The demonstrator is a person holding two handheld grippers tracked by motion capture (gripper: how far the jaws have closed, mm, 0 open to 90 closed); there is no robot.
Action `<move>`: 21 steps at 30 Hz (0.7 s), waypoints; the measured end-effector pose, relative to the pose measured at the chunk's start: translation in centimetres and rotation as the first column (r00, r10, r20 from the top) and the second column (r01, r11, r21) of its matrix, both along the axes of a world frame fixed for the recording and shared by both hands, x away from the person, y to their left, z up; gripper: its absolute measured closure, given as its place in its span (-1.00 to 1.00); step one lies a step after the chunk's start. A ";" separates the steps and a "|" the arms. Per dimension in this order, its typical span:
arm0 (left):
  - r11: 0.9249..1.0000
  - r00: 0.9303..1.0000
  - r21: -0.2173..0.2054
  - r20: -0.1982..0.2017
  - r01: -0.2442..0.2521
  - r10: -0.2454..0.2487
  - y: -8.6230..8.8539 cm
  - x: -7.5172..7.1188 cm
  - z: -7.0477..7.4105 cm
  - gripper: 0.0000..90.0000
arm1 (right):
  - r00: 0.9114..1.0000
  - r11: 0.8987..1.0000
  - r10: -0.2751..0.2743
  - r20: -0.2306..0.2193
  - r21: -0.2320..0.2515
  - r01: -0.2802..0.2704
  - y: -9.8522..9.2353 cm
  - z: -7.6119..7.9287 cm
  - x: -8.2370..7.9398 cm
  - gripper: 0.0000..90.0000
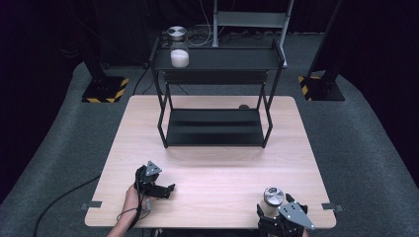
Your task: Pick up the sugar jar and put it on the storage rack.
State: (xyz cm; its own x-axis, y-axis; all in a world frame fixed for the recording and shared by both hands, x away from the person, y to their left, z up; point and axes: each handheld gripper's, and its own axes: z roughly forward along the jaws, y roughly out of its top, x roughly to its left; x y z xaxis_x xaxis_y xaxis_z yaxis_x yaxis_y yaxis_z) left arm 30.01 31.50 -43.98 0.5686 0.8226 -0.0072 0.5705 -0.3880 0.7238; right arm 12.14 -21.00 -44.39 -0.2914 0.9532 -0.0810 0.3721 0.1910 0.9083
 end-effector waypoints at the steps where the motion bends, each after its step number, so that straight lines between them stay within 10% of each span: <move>1: 1.000 1.000 -0.001 0.000 -0.007 0.007 -0.1 -0.1 0.0 -1.00 | 1.000 1.000 0.001 0.002 0.001 -0.001 0.0 -0.1 0.0 -1.00; 21: 1.000 1.000 0.001 0.003 -0.020 0.020 -0.3 -0.1 0.0 -1.00 | 1.000 1.000 0.008 -0.002 -0.007 -0.008 0.4 0.0 0.2 -1.00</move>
State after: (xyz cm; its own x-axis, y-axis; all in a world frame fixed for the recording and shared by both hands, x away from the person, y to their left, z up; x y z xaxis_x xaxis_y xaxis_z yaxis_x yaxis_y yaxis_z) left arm 29.92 31.23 -43.99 0.5517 0.8340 -0.0050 0.5765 -0.3770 0.7249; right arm 12.30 -20.56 -44.43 -0.2990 0.9503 -0.0872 0.3721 0.2003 0.9063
